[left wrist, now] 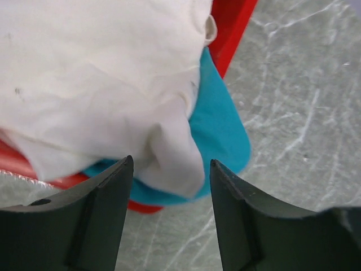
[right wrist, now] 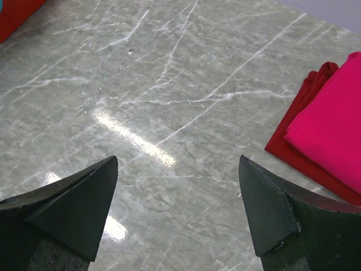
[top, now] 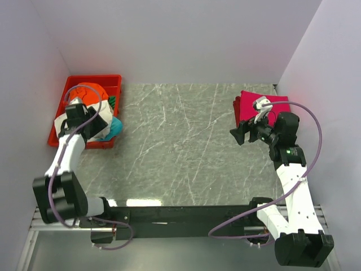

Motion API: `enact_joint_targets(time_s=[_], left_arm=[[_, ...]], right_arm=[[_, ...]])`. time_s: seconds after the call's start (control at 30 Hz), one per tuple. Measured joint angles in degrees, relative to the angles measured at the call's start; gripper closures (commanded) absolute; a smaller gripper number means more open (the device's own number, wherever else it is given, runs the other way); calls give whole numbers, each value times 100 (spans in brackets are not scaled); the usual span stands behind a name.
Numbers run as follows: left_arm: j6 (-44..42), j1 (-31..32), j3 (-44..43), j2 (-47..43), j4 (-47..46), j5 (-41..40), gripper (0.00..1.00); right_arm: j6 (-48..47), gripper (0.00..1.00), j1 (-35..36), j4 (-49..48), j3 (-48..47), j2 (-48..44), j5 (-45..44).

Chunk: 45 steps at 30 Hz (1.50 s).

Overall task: Fold and stack the t-shirts
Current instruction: Grab the tshirt from the pile, then move the tshirt to the center of the board

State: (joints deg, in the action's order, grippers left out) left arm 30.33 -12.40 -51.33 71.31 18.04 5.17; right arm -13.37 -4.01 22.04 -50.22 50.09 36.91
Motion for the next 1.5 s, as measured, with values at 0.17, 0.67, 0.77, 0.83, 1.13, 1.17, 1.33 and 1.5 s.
enact_joint_targets(time_s=[0.17, 0.67, 0.77, 0.83, 1.13, 1.17, 1.33, 1.5], left_arm=[[-238, 11, -568, 1176, 175, -48, 55], [-389, 216, -2721, 472, 623, 442, 99], [-280, 282, -3383, 79, 354, 1043, 99], [-175, 396, -3733, -107, 177, 1408, 99], [321, 2240, -4837, -236, -660, 2328, 99], [376, 2479, -4846, -216, -721, 2385, 99], [699, 3473, -4688, -72, -1078, 2562, 99], [949, 4190, -3700, -94, -1646, 2651, 99]], right_arm=[[2, 7, 0, 13, 0, 2, 24], [0, 7, 0, 76, -2, 2, 72], [0, 7, 2, 76, -2, 2, 72], [0, 7, 0, 76, 0, 2, 70], [-4, 7, 2, 76, 0, 2, 0], [-7, 7, 2, 76, 0, 2, -20], [-55, 6, 0, 72, 0, -13, -245], [-127, 6, 0, 68, 0, -79, -538]])
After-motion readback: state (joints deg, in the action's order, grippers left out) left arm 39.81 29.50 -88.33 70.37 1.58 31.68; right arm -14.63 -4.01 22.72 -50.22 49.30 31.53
